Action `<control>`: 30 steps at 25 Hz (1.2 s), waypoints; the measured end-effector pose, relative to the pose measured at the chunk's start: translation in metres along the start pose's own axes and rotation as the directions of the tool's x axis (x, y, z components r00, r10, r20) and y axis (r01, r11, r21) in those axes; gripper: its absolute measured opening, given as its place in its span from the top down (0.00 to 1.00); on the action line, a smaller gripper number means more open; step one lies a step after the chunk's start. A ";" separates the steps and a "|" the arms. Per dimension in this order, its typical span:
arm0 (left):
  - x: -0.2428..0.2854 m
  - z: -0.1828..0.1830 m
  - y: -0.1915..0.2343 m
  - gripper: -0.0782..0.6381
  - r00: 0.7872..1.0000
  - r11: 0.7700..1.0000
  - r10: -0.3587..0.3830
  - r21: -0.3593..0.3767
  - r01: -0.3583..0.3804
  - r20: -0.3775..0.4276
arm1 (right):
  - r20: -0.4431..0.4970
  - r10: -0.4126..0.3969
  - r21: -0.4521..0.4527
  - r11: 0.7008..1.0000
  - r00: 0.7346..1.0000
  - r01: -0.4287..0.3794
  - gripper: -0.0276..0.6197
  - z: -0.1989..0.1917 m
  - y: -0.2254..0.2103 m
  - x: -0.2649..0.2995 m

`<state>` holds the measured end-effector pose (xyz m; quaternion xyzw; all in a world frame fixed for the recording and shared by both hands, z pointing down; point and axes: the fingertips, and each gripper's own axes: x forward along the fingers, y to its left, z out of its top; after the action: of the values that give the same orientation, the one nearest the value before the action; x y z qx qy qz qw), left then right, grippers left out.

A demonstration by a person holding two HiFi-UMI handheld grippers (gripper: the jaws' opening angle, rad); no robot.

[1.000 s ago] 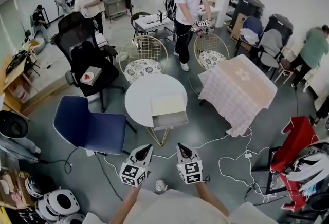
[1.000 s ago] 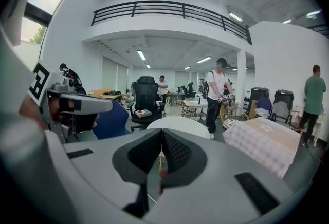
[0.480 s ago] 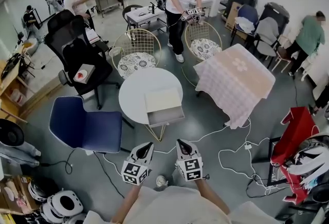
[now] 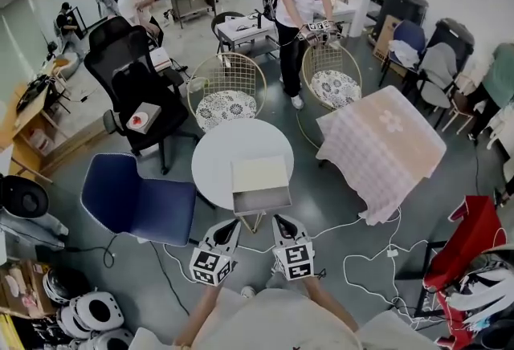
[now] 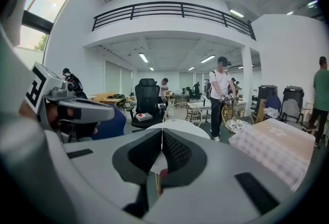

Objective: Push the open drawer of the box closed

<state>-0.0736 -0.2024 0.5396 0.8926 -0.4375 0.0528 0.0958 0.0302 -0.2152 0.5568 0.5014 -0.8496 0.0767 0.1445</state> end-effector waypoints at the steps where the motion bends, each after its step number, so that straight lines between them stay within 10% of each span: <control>1: 0.007 0.003 0.002 0.87 1.000 1.000 0.008 0.003 -0.008 0.002 | 0.007 0.011 -0.005 1.000 1.000 -0.011 0.93 0.004 -0.004 0.005; 14: 0.049 0.013 0.021 0.87 0.996 0.996 0.094 -0.004 -0.094 0.002 | 0.021 0.109 0.001 0.994 0.994 -0.109 0.93 0.018 -0.031 0.046; 30: 0.056 0.003 0.047 0.87 0.999 1.000 0.021 -0.010 -0.021 -0.048 | -0.055 0.051 0.034 0.998 0.997 -0.049 0.93 0.004 -0.017 0.073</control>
<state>-0.0765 -0.2739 0.5526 0.8859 -0.4446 0.0729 0.1102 0.0109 -0.2849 0.5768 0.4799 -0.8562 0.1081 0.1581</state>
